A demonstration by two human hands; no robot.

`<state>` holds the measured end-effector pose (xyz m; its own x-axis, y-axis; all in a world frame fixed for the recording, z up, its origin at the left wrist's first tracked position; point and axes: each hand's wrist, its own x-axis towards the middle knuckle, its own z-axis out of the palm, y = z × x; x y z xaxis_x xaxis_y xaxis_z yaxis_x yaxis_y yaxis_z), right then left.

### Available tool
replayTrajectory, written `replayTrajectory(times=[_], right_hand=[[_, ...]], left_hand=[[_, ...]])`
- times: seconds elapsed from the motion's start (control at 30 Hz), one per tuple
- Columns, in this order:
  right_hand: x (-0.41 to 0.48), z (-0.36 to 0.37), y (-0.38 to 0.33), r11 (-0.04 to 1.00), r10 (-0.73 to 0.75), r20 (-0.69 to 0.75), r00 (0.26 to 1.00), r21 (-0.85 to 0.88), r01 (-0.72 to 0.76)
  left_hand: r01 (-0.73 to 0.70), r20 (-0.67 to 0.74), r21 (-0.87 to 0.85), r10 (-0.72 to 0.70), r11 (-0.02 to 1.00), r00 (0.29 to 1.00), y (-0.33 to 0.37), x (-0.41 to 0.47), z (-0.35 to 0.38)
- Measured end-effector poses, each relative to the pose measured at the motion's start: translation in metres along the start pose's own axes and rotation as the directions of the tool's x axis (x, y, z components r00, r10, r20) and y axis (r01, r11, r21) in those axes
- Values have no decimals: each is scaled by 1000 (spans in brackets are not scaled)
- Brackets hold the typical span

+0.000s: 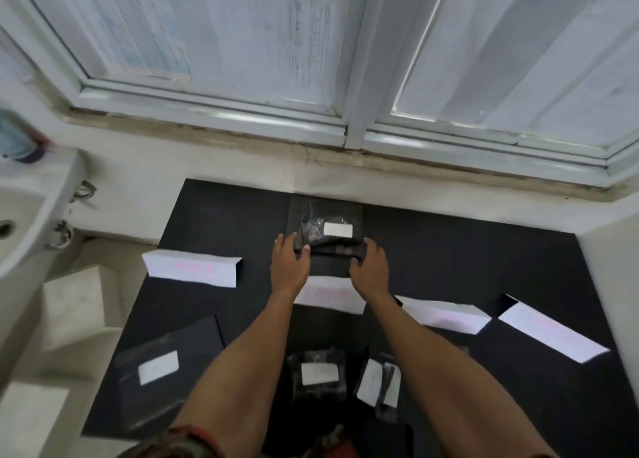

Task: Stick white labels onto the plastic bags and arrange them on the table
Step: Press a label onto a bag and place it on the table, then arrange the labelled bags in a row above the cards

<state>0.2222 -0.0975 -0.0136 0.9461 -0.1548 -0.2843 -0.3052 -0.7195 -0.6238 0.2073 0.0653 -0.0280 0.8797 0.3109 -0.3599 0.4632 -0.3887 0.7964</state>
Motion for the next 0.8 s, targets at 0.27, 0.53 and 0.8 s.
replayTrajectory(times=[0.27,0.53,0.8], right_hand=[[-117,5,45,992,-122,86,989,33,120],[-173,15,77,982,-87,357,930,-128,141],[-179,16,75,999,-20,268,963,49,8]], left_hand=[[142,-249,13,-134,990,959,-64,-138,12],[361,-105,-162,-380,918,919,-102,-201,19],[399,-52,-231,-421,887,906,-111,-214,21]])
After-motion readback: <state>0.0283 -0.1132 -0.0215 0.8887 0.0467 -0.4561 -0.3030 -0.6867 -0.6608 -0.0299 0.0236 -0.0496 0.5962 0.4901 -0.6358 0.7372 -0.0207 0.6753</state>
